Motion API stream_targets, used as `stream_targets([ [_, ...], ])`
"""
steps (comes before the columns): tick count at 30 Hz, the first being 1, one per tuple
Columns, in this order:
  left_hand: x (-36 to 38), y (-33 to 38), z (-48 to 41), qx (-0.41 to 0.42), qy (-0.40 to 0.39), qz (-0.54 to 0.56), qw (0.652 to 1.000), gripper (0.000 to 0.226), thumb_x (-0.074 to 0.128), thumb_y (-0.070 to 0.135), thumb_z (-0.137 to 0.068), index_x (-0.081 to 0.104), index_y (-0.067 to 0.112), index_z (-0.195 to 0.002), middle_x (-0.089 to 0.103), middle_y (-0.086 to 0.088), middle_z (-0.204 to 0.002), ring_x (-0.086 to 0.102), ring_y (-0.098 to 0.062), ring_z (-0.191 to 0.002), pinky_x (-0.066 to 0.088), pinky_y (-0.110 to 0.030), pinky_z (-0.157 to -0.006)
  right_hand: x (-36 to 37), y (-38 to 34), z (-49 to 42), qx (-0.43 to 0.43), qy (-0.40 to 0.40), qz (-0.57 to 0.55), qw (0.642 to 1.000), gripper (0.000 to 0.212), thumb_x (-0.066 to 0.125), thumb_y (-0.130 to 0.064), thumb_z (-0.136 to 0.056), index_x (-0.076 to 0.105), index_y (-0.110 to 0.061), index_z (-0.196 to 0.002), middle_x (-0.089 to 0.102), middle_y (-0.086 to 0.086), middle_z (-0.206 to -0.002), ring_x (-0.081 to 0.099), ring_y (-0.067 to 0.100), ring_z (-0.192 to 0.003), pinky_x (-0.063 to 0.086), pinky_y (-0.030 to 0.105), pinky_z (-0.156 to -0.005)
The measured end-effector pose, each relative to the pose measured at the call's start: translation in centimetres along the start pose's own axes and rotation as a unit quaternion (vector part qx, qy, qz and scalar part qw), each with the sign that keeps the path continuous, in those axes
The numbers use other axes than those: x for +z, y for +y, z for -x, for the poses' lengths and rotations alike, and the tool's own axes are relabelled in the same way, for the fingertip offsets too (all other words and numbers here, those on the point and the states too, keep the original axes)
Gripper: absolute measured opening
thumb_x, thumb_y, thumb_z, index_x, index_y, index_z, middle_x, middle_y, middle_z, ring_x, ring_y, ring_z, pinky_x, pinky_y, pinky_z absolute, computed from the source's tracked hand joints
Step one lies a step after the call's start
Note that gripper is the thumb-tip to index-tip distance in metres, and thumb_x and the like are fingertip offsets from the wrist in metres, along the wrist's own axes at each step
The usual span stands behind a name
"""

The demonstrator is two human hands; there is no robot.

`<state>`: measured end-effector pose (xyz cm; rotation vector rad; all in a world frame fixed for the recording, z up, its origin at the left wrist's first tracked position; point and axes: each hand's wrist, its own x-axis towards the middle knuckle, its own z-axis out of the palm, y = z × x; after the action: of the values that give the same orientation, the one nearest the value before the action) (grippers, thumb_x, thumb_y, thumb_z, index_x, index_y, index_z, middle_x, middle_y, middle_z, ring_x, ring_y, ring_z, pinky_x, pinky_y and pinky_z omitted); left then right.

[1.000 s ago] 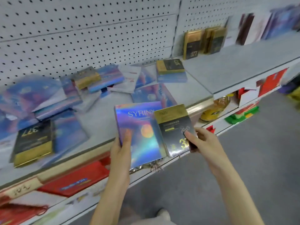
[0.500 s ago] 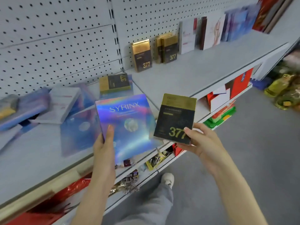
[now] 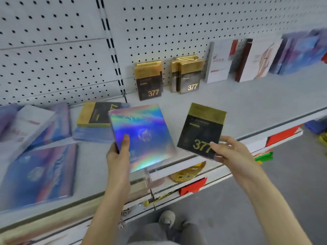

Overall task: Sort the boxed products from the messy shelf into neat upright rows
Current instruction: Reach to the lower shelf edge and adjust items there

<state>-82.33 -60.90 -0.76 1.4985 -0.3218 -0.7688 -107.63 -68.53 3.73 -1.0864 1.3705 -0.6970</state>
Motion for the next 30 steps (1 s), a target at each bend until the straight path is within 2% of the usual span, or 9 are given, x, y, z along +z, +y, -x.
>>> stream_targets([
  [4,1.9,0.5,0.0,0.032,0.045,-0.016,0.998,0.015,0.055,0.029,-0.096,0.061,0.020,-0.086,0.064,0.006,-0.083,0.056,-0.006,-0.072,0.046,-0.019,-0.063,1.3,-2.2,-5.7,-0.020,-0.076,0.033,0.996,0.029,0.069,-0.029,-0.087,0.056,-0.029,-0.112,0.071,0.000,-0.106,0.068,0.015,-0.096,0.053,0.026,-0.077],
  [8,1.5,-0.1,0.7,0.044,0.115,-0.007,0.992,0.016,0.055,0.031,-0.097,0.064,0.019,-0.088,0.067,0.009,-0.086,0.057,-0.003,-0.076,0.047,-0.016,-0.066,3.8,-4.2,-11.2,-0.050,-0.127,0.009,0.991,0.030,0.069,-0.018,-0.088,0.057,-0.018,-0.116,0.073,0.003,-0.098,0.070,0.017,-0.091,0.056,0.027,-0.076],
  [12,0.1,-0.6,0.9,0.041,0.165,-0.020,0.985,0.015,0.053,0.032,-0.097,0.063,0.022,-0.091,0.067,0.005,-0.091,0.060,-0.008,-0.082,0.048,-0.025,-0.076,6.9,-6.1,-16.9,-0.123,-0.177,0.047,0.975,0.033,0.071,-0.004,-0.085,0.058,-0.013,-0.113,0.070,0.007,-0.091,0.067,0.016,-0.079,0.054,0.023,-0.066],
  [14,-0.5,-0.6,0.9,0.044,0.182,-0.036,0.982,0.016,0.054,0.035,-0.097,0.063,0.024,-0.090,0.067,0.010,-0.091,0.061,0.000,-0.078,0.048,-0.017,-0.071,9.0,-6.7,-19.5,-0.179,-0.170,0.101,0.964,0.034,0.070,0.002,-0.083,0.056,-0.015,-0.109,0.066,0.010,-0.098,0.063,0.017,-0.079,0.052,0.020,-0.062],
  [16,-1.2,-0.7,0.9,0.046,0.196,-0.038,0.979,0.016,0.054,0.036,-0.096,0.063,0.026,-0.088,0.068,0.015,-0.089,0.061,0.000,-0.080,0.048,-0.018,-0.072,10.6,-6.3,-22.1,-0.220,-0.152,0.146,0.952,0.035,0.070,0.000,-0.084,0.056,-0.015,-0.113,0.062,0.008,-0.105,0.061,0.014,-0.082,0.050,0.015,-0.060],
  [19,-1.9,-0.9,0.6,0.043,0.201,-0.020,0.978,0.017,0.054,0.035,-0.096,0.064,0.024,-0.088,0.068,0.015,-0.088,0.061,-0.007,-0.085,0.049,-0.025,-0.077,11.7,-5.4,-24.7,-0.248,-0.096,0.180,0.947,0.038,0.071,-0.008,-0.085,0.056,-0.012,-0.119,0.062,-0.002,-0.102,0.059,0.005,-0.085,0.050,0.016,-0.072],
  [24,-2.1,-1.2,0.1,0.040,0.183,0.003,0.982,0.014,0.056,0.034,-0.096,0.066,0.027,-0.090,0.071,0.016,-0.085,0.064,-0.008,-0.084,0.049,-0.033,-0.081,12.7,-5.1,-26.4,-0.254,-0.046,0.198,0.946,0.027,0.073,-0.018,-0.085,0.055,-0.014,-0.105,0.062,-0.007,-0.087,0.062,0.016,-0.086,0.051,0.029,-0.078],
  [27,-2.6,-1.3,-0.1,0.047,0.170,0.005,0.984,0.015,0.055,0.033,-0.097,0.068,0.029,-0.089,0.072,0.018,-0.084,0.063,-0.006,-0.084,0.049,-0.032,-0.081,13.6,-5.7,-26.8,-0.266,-0.031,0.222,0.938,0.027,0.073,-0.020,-0.085,0.052,-0.016,-0.102,0.056,-0.015,-0.078,0.058,0.011,-0.080,0.046,0.023,-0.071],
  [30,-3.5,-1.1,-0.5,0.053,0.154,0.000,0.987,0.016,0.054,0.033,-0.097,0.069,0.031,-0.090,0.073,0.019,-0.086,0.065,0.001,-0.082,0.049,-0.027,-0.077,14.1,-5.8,-26.9,-0.256,-0.022,0.226,0.940,0.028,0.072,-0.020,-0.086,0.053,-0.014,-0.106,0.061,-0.008,-0.085,0.060,0.014,-0.085,0.048,0.021,-0.074],
])
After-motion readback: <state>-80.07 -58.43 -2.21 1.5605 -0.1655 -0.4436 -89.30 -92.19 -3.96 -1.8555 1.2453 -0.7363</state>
